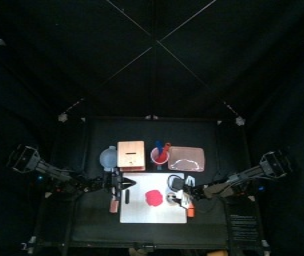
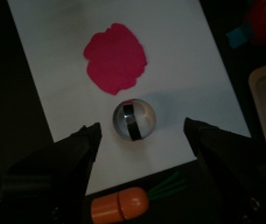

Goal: Get the cutter from the drawer then cut the dough then place the extra dough in the bowl
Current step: Cut the dough

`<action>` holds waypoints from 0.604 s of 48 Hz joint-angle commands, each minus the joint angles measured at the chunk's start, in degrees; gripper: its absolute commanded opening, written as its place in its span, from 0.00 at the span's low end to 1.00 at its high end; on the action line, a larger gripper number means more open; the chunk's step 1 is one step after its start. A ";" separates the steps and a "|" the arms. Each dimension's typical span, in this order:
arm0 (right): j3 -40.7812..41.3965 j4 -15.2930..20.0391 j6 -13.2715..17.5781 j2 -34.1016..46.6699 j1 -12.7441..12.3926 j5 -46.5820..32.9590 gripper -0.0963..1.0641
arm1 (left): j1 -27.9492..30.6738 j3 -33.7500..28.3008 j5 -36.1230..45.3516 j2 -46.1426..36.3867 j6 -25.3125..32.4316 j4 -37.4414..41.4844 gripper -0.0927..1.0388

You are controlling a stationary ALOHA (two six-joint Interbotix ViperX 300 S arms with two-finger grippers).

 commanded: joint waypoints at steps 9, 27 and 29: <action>-3.87 1.76 -0.18 4.92 0.09 1.05 0.97 | 0.00 -0.44 -0.70 -0.26 0.09 -0.09 0.52; -5.89 3.34 -0.35 11.78 0.35 1.05 0.96 | 0.53 1.58 -2.29 -1.32 0.00 -0.09 0.51; -6.06 3.34 -0.35 12.30 0.26 1.05 0.96 | 0.53 1.93 -2.46 -1.58 0.00 -0.09 0.51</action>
